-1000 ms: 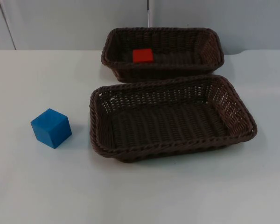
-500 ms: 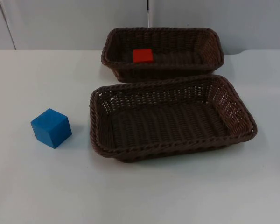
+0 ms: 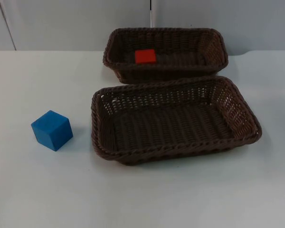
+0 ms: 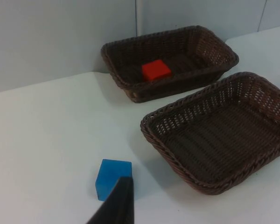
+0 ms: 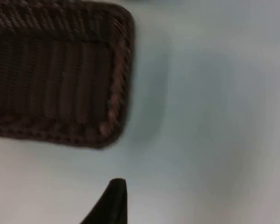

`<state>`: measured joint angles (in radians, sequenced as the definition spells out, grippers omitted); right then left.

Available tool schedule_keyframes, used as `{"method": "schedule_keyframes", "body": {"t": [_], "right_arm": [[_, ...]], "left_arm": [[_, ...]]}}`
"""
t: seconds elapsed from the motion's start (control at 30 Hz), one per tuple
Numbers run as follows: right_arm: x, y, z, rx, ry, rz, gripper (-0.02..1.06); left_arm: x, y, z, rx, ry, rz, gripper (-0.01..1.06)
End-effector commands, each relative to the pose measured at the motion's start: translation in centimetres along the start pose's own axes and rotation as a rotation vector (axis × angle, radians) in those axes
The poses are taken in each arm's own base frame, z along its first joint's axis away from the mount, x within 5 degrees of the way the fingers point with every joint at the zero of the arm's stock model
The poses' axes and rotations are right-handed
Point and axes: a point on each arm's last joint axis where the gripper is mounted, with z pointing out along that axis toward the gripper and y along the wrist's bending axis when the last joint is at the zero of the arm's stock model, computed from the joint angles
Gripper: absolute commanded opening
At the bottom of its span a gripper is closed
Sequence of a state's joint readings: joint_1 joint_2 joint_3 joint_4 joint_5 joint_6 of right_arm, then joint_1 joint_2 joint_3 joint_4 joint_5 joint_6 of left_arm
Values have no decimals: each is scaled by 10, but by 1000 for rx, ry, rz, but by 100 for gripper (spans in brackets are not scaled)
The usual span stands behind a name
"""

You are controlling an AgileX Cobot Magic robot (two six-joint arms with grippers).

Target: Pick up one cube with the left hand and place it into the upper basket. Pick up one cube with the right hand and place it into the lower basket.

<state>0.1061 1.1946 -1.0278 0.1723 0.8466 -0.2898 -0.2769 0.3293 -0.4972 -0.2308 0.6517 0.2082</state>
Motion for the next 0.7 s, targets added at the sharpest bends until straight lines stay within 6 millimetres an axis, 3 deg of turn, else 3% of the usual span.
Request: {"method": "schedule_keyframes", "body": {"t": [0.0,0.13,0.3,0.33,0.5,0.53,0.57,0.67], "right_arm": [[-21,1,13,-51,-19,-25,105],[-45,11,34,-86,-2,-78,105],[-93,59,79,-164,5,-255,105],[-93,59,79,-164,5,-255,105],[-130,123,122,-229,45,-435,105],[-133,137,135,-247,70,-461,105],[-133,137,135,-247,70,-461,105],[-142,176,164,-294,86,-545,105]], "left_arm": [[1,-1,0,6,-3,-16,105],[1,-1,0,6,-3,-16,105],[1,-1,0,6,-3,-16,105],[1,-1,0,6,-3,-16,105],[1,-1,0,6,-3,-16,105],[1,-1,0,6,-3,-16,105],[1,-1,0,6,-3,-16,105],[1,-1,0,6,-3,-16,105]]}}
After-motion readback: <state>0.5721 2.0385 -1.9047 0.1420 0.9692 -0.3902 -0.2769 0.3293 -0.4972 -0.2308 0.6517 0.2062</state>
